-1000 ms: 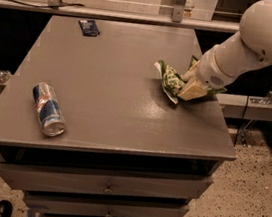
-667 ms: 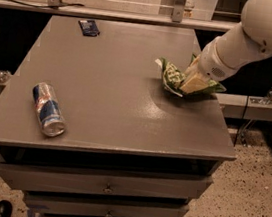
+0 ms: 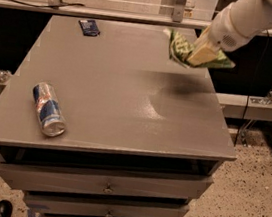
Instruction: Move green jalapeno chip bag near rxbar blueberry
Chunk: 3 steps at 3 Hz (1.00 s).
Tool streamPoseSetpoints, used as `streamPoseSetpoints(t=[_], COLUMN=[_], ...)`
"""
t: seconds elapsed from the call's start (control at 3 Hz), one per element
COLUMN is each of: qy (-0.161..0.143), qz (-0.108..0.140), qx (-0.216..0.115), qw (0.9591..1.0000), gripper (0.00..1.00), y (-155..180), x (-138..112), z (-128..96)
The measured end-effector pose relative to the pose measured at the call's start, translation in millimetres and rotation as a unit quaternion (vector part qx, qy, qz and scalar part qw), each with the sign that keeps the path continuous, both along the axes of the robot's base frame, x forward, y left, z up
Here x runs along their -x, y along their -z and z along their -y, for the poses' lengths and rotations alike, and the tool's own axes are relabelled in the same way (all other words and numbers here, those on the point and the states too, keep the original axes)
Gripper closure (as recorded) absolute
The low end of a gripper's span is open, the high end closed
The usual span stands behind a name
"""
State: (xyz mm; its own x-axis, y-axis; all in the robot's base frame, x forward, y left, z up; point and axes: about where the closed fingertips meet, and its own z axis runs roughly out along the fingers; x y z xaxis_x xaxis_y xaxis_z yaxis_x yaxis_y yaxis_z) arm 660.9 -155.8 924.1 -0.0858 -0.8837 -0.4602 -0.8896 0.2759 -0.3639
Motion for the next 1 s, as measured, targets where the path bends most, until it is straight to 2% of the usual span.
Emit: streamPoseSetpoints(t=[0.33, 0.67, 1.0], qy=[0.006, 0.006, -0.001], qz=[0.016, 0.016, 0.043], qx=[-0.006, -0.006, -0.019], qw=[0.9998, 0.9998, 0.9989], gripper=[1.0, 1.0, 1.0], y=[-17.9, -17.8, -20.9], x=[-5.4, -5.4, -25.0], z=[2.4, 2.3, -6.3])
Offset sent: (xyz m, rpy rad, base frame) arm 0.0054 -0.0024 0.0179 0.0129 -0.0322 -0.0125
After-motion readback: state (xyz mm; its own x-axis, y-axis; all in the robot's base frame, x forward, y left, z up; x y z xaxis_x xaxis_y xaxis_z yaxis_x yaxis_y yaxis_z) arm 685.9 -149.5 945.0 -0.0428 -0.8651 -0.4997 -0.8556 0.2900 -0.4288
